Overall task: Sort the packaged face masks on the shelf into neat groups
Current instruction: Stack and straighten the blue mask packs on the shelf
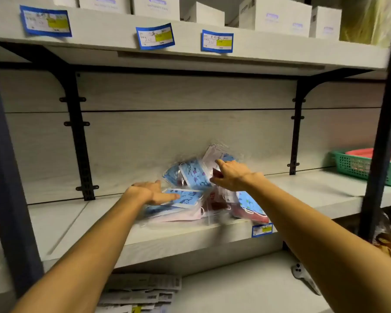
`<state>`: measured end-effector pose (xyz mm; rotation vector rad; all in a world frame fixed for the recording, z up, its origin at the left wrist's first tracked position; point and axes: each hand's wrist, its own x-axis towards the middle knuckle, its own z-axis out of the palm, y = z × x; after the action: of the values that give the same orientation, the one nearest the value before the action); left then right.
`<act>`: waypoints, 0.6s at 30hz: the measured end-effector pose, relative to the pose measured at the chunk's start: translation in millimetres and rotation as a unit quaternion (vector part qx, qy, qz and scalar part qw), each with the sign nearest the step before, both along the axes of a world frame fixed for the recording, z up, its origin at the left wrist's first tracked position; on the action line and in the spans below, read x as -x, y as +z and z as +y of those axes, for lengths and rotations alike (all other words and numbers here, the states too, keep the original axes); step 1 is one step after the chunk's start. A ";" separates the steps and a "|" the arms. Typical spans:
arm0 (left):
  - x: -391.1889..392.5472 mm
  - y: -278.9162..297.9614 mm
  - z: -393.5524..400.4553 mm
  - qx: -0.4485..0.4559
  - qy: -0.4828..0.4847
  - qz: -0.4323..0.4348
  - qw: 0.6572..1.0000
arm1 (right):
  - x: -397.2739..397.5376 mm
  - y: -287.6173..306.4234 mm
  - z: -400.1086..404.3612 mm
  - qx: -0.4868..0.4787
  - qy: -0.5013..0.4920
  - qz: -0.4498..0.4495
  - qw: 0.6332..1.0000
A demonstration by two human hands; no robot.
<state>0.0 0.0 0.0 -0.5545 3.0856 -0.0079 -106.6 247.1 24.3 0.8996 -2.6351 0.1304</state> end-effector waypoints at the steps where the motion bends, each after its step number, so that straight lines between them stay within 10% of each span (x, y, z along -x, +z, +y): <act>1: 3.9 -4.1 -3.9 -0.007 0.009 -0.007 1.000 | 7.4 0.8 -5.5 -0.006 0.002 -0.003 1.000; 18: 63.0 -22.9 -33.1 -0.208 0.099 0.171 0.958 | 93.2 -23.1 -58.3 0.158 -0.022 -0.151 0.976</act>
<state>-63.0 -33.1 -22.9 -0.9135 3.1744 0.7974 -199.7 188.8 1.2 0.7599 -2.7909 0.7036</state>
